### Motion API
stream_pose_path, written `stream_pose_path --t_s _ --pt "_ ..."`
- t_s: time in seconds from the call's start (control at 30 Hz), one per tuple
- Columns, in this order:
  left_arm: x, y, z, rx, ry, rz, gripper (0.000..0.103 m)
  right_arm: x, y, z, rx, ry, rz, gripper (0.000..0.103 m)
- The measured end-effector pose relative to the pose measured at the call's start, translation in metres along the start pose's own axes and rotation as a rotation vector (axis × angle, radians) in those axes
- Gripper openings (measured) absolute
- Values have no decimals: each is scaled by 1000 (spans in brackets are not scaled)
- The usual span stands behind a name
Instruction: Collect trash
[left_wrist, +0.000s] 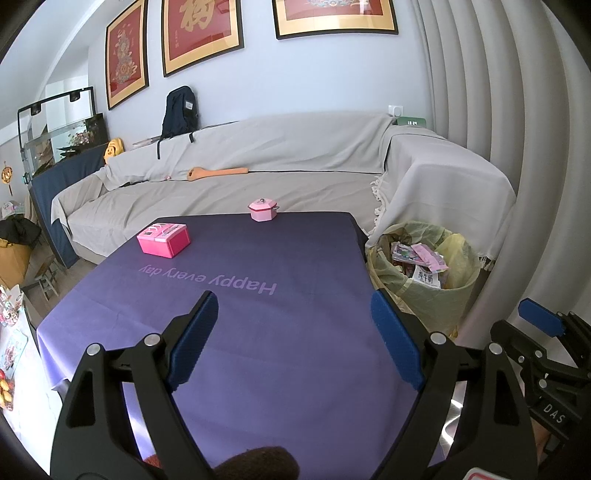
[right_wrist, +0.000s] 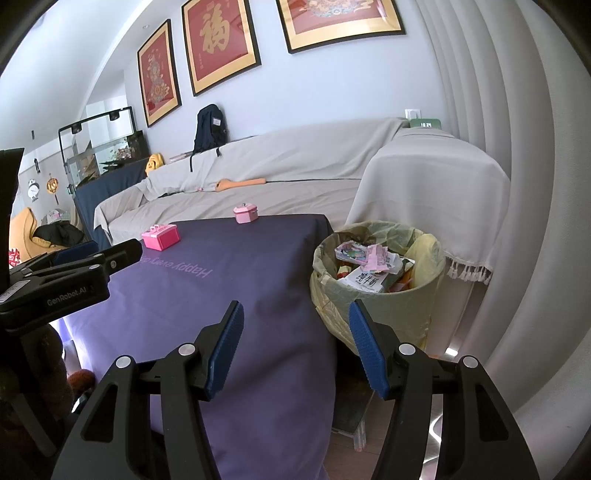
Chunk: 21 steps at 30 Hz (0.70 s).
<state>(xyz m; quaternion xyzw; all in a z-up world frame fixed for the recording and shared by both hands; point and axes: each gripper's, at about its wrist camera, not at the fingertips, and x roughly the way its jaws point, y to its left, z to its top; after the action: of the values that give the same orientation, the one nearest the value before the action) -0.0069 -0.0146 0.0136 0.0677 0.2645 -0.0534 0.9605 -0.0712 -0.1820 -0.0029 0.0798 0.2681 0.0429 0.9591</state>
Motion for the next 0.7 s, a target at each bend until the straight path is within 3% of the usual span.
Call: stream_pose_path --t_s 0.7 --pt "0 -2 0 -2 2 -1 80 0 0 0 1 0 -1 56"
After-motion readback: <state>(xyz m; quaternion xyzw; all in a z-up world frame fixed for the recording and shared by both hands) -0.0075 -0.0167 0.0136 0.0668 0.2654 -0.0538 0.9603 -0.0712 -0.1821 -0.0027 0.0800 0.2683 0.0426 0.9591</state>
